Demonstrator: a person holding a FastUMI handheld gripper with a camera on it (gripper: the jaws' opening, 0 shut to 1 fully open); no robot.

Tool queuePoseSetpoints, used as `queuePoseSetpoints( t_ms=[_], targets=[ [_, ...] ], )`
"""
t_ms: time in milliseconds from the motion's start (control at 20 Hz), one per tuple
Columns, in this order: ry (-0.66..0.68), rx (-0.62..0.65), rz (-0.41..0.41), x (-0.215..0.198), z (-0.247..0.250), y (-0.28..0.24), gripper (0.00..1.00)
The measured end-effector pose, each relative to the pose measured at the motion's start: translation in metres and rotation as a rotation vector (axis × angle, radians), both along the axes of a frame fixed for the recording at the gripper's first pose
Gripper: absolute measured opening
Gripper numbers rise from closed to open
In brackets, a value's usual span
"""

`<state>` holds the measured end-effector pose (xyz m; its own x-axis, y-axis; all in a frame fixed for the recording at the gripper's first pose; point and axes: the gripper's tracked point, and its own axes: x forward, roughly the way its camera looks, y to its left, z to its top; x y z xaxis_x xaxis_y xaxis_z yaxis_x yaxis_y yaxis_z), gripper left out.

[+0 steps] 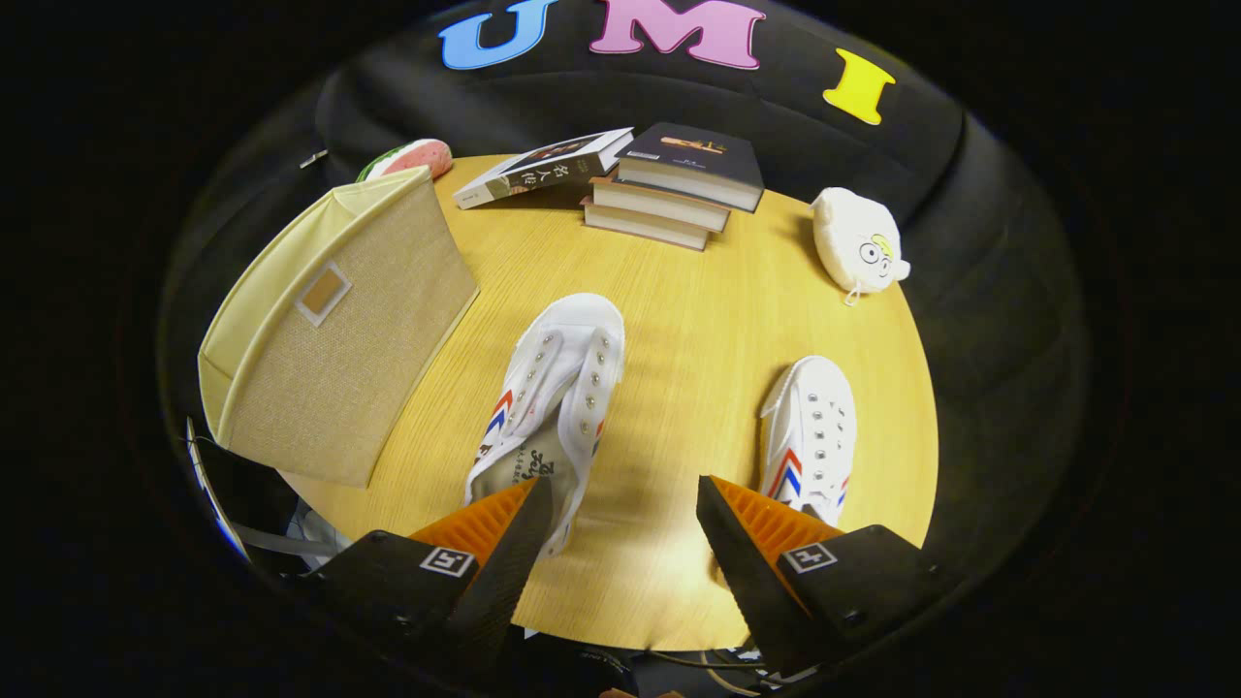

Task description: Open the storage box then place both shoes into the box .Put the left shoe in first, then the right shoe, with the right side of both shoes facing outward in a uniform manner.

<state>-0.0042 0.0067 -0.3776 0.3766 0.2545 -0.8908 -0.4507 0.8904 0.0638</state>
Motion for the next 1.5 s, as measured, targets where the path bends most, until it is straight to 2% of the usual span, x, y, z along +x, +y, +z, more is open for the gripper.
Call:
queuePoseSetpoints(
  t_ms=[400, 500, 650, 750, 800, 850, 950, 1150, 1350, 1500],
  targets=[
    [-0.134, 0.011, -0.038, 0.056, -0.035, 0.019, 0.93],
    [-0.135, 0.04, -0.046, 0.058, -0.044, 0.027, 0.84],
    [-0.063, 0.107, -0.097, 0.052, -0.049, 0.041, 0.41],
    [-0.057, 0.107, -0.125, 0.055, -0.048, 0.039, 0.26],
    [-0.047, 0.121, -0.144, 0.057, -0.051, 0.041, 0.22],
    [-0.029, 0.139, -0.165, 0.057, -0.048, 0.04, 0.1],
    [0.016, 0.18, -0.212, 0.057, -0.048, 0.042, 0.06],
    [0.049, 0.279, -0.325, 0.05, -0.016, 0.044, 0.06],
    [0.032, 0.351, -0.391, 0.048, 0.054, 0.033, 0.06],
    [-0.036, 0.38, -0.407, 0.053, 0.121, 0.024, 0.06]
  ],
)
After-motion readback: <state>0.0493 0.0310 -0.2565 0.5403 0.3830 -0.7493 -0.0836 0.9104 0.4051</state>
